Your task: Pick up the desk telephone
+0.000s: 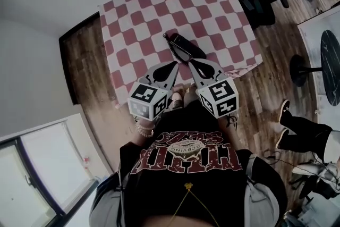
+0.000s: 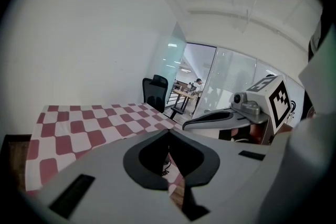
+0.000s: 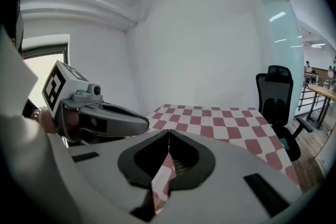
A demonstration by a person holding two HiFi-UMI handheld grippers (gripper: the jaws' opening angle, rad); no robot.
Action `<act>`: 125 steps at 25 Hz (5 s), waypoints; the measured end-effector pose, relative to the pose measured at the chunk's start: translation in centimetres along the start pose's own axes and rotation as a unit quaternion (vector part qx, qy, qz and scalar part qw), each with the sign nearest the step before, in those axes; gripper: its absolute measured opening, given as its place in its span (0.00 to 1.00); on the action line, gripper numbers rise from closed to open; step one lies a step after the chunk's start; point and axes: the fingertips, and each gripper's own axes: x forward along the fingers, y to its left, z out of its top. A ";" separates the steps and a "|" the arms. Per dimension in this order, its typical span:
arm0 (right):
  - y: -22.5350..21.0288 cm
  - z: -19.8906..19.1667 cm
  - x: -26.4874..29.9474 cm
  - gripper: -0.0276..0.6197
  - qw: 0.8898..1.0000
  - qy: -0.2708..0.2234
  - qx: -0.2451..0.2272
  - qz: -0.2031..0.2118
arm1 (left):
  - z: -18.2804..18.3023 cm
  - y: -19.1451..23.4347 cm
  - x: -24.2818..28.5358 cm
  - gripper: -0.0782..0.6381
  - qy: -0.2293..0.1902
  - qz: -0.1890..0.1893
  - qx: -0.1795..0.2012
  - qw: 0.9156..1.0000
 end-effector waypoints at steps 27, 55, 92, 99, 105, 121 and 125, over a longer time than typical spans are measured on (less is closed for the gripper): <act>-8.9 3.9 7.0 0.07 0.992 0.029 -0.036 0.117 | 4.4 5.1 8.6 0.12 0.002 0.083 -0.059 0.995; -8.7 0.0 10.3 0.07 0.991 0.081 -0.021 0.103 | 3.5 8.0 8.3 0.12 0.044 0.062 -0.063 0.995; -8.5 -9.1 14.6 0.08 0.982 0.183 -0.036 0.031 | 0.7 10.4 6.5 0.12 0.084 0.006 -0.085 0.993; -7.8 -9.5 15.4 0.24 0.978 0.199 -0.051 0.047 | 0.3 10.8 6.3 0.12 0.081 0.013 -0.096 0.992; -8.0 -9.9 15.5 0.32 0.971 0.219 -0.082 0.052 | 0.1 11.1 6.1 0.12 0.077 0.018 -0.104 0.991; -7.6 -12.5 17.6 0.45 0.950 0.275 -0.109 0.103 | -0.4 11.5 5.3 0.12 0.072 0.034 -0.120 0.990; -7.7 -13.3 18.1 0.45 0.946 0.290 -0.103 0.104 | -0.7 11.8 5.0 0.12 0.071 0.041 -0.125 0.989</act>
